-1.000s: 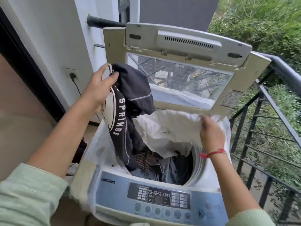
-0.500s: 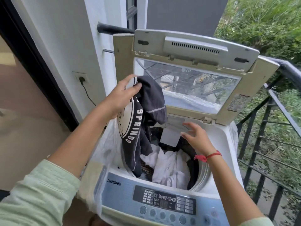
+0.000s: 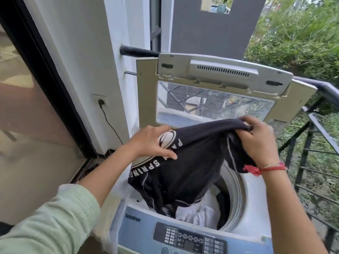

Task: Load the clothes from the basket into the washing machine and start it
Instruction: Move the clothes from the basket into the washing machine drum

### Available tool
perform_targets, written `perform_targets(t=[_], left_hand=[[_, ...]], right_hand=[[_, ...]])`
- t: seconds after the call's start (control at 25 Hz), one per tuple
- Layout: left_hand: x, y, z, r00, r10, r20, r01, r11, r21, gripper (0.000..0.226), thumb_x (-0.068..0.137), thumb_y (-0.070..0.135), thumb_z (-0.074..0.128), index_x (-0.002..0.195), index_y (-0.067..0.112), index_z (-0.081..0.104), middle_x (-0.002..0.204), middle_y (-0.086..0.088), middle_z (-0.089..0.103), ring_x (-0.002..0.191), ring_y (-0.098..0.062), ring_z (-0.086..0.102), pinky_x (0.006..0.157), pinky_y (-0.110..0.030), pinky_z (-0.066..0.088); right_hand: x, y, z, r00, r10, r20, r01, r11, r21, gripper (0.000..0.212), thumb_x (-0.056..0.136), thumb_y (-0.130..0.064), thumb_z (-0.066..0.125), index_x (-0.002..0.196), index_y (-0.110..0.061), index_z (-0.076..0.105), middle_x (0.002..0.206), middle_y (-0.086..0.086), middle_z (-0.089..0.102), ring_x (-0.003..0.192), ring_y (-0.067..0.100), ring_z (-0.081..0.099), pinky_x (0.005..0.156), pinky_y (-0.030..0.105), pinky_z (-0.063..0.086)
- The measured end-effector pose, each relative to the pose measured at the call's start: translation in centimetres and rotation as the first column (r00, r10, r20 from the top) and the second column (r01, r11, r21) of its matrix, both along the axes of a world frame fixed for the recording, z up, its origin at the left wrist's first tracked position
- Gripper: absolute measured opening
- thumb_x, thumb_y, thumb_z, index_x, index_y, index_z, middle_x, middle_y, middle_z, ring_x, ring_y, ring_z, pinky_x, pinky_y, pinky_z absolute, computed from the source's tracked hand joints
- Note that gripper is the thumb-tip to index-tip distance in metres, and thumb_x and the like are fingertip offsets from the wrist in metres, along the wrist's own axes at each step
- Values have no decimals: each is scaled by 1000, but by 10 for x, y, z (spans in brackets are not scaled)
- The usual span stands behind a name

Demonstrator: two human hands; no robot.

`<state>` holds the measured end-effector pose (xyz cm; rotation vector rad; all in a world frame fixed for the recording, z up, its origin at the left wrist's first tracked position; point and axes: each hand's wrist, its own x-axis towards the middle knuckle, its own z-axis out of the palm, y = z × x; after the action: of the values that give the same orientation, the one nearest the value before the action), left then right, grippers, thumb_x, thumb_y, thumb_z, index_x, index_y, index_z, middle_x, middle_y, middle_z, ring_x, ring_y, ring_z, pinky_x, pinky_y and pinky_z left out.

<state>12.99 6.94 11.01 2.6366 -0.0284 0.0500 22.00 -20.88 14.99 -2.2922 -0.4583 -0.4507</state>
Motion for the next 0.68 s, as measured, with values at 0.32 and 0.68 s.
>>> perform_targets(t=[0.32, 0.68], left_hand=[[90, -24, -23, 955, -135, -263, 149, 988, 34, 58, 87, 19, 55, 136, 9, 26, 145, -13, 32, 135, -27, 30, 109, -36, 28], [33, -52, -109, 988, -141, 67, 126, 975, 182, 38, 66, 7, 58, 99, 22, 46, 103, -4, 48, 95, -28, 52, 75, -39, 44]], right_hand=[[33, -38, -20, 954, 48, -295, 38, 960, 279, 42, 89, -16, 45, 129, -26, 54, 134, 12, 47, 124, 25, 45, 108, 32, 33], [-18, -72, -76, 765, 391, -512, -396, 912, 105, 38, 80, 16, 50, 93, -12, 72, 97, -5, 72, 98, 9, 64, 87, 14, 45]])
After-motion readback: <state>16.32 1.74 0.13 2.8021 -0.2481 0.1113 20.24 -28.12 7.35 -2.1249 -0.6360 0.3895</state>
